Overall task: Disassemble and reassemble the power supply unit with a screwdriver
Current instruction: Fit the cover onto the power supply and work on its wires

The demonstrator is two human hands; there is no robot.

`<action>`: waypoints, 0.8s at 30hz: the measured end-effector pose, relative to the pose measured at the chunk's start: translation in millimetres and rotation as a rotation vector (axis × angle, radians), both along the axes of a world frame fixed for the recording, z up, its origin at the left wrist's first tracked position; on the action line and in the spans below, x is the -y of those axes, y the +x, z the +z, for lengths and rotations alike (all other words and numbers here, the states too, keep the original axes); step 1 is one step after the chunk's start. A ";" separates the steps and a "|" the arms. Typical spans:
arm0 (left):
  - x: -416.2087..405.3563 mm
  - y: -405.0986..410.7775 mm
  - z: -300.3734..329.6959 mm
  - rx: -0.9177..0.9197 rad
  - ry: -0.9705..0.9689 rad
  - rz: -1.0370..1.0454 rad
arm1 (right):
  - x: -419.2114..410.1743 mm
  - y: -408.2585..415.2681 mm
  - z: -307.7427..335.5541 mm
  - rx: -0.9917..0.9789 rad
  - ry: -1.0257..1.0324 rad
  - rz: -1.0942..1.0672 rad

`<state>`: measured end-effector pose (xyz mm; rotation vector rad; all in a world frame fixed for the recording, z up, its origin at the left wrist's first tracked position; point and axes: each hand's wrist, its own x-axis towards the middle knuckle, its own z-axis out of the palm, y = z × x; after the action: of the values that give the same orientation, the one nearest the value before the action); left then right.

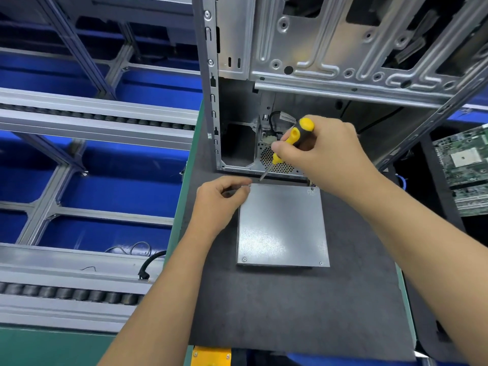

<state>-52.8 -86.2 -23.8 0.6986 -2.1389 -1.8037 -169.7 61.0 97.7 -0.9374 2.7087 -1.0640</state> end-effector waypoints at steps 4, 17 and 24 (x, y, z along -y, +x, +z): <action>-1.4 -2.9 -2.9 -0.013 -0.045 0.036 | -1.6 1.1 -2.4 0.106 -0.085 -0.015; -1.0 -4.4 -2.2 -0.002 -0.083 0.048 | -0.8 5.2 -10.3 0.147 -0.089 -0.012; -0.6 -4.5 -5.0 0.003 -0.061 0.044 | -0.4 9.0 -11.9 0.161 -0.125 -0.034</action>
<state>-57.3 -85.6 -28.8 0.7286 -2.1535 -1.7082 -160.8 61.4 85.8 -0.7868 2.5621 -1.2693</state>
